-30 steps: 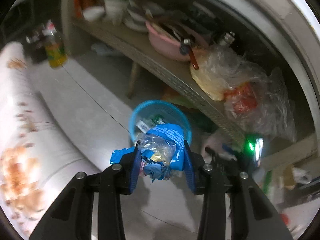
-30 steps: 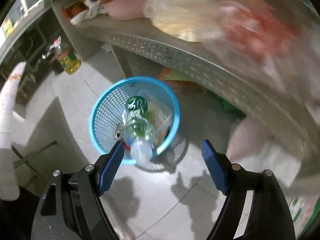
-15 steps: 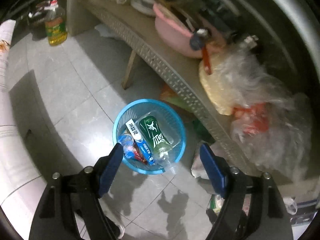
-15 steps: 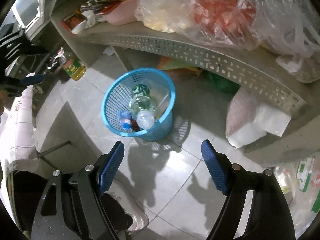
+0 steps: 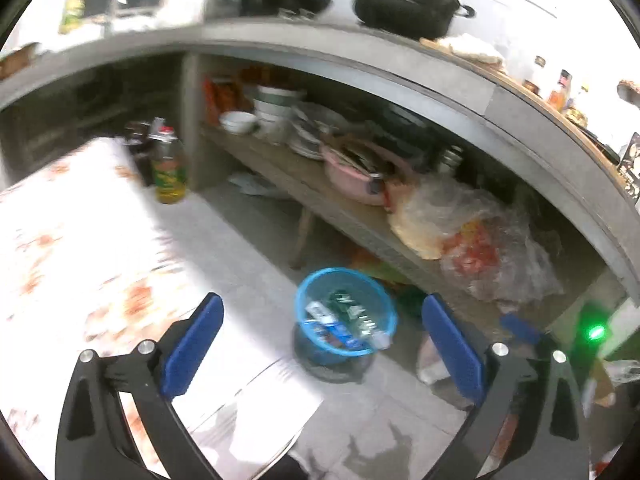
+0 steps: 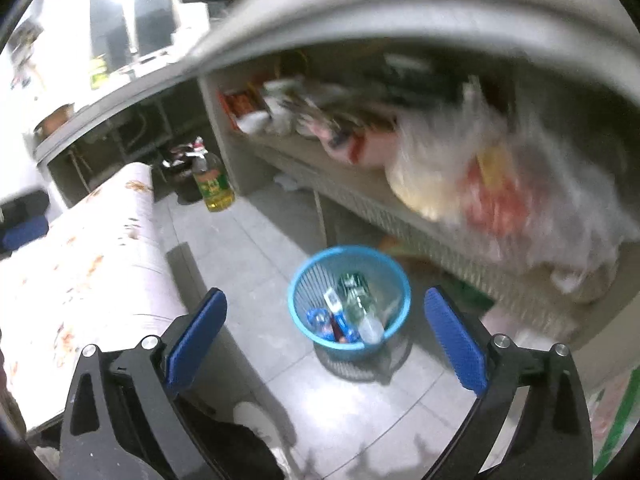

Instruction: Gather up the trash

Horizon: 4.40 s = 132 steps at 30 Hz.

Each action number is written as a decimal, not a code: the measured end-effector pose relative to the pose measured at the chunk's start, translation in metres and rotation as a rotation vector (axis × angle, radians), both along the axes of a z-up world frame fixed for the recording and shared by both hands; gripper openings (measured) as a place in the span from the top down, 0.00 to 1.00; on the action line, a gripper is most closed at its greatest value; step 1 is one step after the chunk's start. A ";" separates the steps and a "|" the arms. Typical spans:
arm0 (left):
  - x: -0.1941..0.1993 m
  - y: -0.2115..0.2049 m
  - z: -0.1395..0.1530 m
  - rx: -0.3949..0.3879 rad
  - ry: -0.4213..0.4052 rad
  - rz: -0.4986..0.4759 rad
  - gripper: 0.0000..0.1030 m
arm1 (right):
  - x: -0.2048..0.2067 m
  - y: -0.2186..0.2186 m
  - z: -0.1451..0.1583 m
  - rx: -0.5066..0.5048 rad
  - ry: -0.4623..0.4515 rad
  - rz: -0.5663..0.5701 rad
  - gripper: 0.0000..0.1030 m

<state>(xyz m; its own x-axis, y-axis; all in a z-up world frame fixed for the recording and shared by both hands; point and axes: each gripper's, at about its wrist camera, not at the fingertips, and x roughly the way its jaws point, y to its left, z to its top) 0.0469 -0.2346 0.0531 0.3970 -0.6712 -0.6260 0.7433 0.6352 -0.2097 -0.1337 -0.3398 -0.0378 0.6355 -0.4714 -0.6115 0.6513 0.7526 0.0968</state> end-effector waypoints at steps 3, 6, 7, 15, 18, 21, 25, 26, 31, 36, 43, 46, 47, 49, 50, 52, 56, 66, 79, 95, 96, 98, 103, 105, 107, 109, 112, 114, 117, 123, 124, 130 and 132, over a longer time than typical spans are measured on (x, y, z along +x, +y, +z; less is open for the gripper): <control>-0.013 0.036 -0.010 0.055 -0.007 0.099 0.05 | 0.003 0.027 0.012 -0.034 -0.001 0.027 0.08; -0.026 0.065 -0.015 0.086 -0.060 0.189 0.05 | 0.000 0.056 0.021 -0.060 -0.034 0.051 0.08; -0.030 0.070 -0.017 0.096 -0.086 0.207 0.05 | -0.002 0.062 0.023 -0.079 -0.044 0.049 0.08; -0.042 0.102 -0.029 0.244 -0.134 0.423 0.05 | 0.002 0.087 0.036 -0.181 0.021 0.010 0.08; -0.041 0.110 -0.038 0.269 -0.087 0.465 0.05 | 0.002 0.082 0.029 -0.130 0.064 -0.030 0.07; -0.044 0.115 -0.043 0.273 -0.063 0.500 0.05 | 0.001 0.076 0.019 -0.086 0.112 -0.068 0.08; -0.047 0.118 -0.047 0.293 -0.046 0.531 0.05 | -0.001 0.078 0.013 -0.083 0.147 -0.091 0.08; -0.046 0.119 -0.048 0.298 -0.039 0.536 0.05 | -0.002 0.080 0.013 -0.084 0.153 -0.092 0.08; -0.042 0.121 -0.049 0.305 -0.015 0.560 0.05 | -0.003 0.081 0.011 -0.091 0.170 -0.105 0.08; -0.044 0.116 -0.049 0.318 -0.023 0.555 0.05 | -0.005 0.079 0.011 -0.091 0.171 -0.116 0.08; -0.045 0.113 -0.048 0.325 -0.031 0.552 0.05 | -0.005 0.079 0.011 -0.089 0.173 -0.118 0.08; -0.046 0.112 -0.048 0.331 -0.028 0.549 0.05 | -0.005 0.079 0.011 -0.087 0.174 -0.119 0.08; -0.045 0.112 -0.049 0.331 -0.026 0.549 0.05 | -0.006 0.079 0.011 -0.086 0.174 -0.119 0.08; -0.045 0.112 -0.049 0.332 -0.027 0.549 0.05 | -0.006 0.079 0.011 -0.089 0.174 -0.119 0.08; -0.046 0.112 -0.049 0.332 -0.028 0.549 0.05 | -0.006 0.079 0.011 -0.088 0.174 -0.118 0.08; -0.045 0.112 -0.049 0.331 -0.027 0.549 0.05 | -0.006 0.078 0.011 -0.087 0.175 -0.119 0.08; -0.045 0.112 -0.049 0.332 -0.026 0.551 0.05 | -0.006 0.078 0.011 -0.088 0.174 -0.118 0.08; -0.044 0.113 -0.050 0.333 -0.022 0.551 0.05 | -0.006 0.079 0.011 -0.087 0.175 -0.118 0.08; -0.044 0.114 -0.050 0.333 -0.020 0.551 0.05 | -0.006 0.079 0.011 -0.088 0.177 -0.117 0.08; -0.042 0.115 -0.051 0.334 -0.018 0.549 0.05 | -0.005 0.078 0.011 -0.085 0.180 -0.111 0.08; -0.043 0.116 -0.052 0.335 -0.018 0.550 0.05 | -0.005 0.077 0.010 -0.085 0.181 -0.110 0.08; -0.043 0.116 -0.052 0.334 -0.017 0.550 0.05 | -0.006 0.076 0.010 -0.084 0.181 -0.108 0.08; -0.043 0.115 -0.052 0.335 -0.017 0.550 0.05 | -0.006 0.076 0.010 -0.084 0.181 -0.106 0.08; -0.043 0.115 -0.052 0.335 -0.017 0.549 0.05 | -0.005 0.076 0.010 -0.085 0.182 -0.105 0.08; -0.043 0.116 -0.053 0.336 -0.015 0.549 0.05 | -0.005 0.077 0.010 -0.085 0.183 -0.106 0.08; -0.043 0.116 -0.053 0.336 -0.015 0.550 0.05 | -0.005 0.077 0.010 -0.087 0.185 -0.107 0.08; -0.043 0.116 -0.054 0.335 -0.016 0.551 0.05 | -0.006 0.076 0.010 -0.089 0.189 -0.106 0.08; -0.043 0.117 -0.054 0.335 -0.015 0.550 0.05 | -0.007 0.074 0.010 -0.093 0.194 -0.103 0.08; -0.043 0.117 -0.054 0.336 -0.012 0.549 0.05 | -0.007 0.071 0.009 -0.099 0.203 -0.099 0.08; -0.042 0.117 -0.055 0.339 -0.007 0.547 0.05 | -0.005 0.066 0.009 -0.109 0.225 -0.091 0.08; -0.043 0.117 -0.056 0.339 -0.007 0.547 0.05 | -0.006 0.065 0.009 -0.110 0.227 -0.090 0.08; -0.041 0.116 -0.055 0.341 -0.002 0.548 0.05 | -0.005 0.066 0.009 -0.110 0.224 -0.090 0.08; -0.041 0.117 -0.055 0.340 -0.002 0.547 0.05 | -0.004 0.065 0.009 -0.110 0.224 -0.088 0.08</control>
<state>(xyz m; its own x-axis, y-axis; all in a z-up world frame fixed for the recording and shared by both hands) 0.0057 -0.1180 -0.0019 0.6270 -0.1354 -0.7671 0.2933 0.9533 0.0715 -0.1380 -0.2743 -0.0287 0.4434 -0.5902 -0.6746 0.7111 0.6898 -0.1362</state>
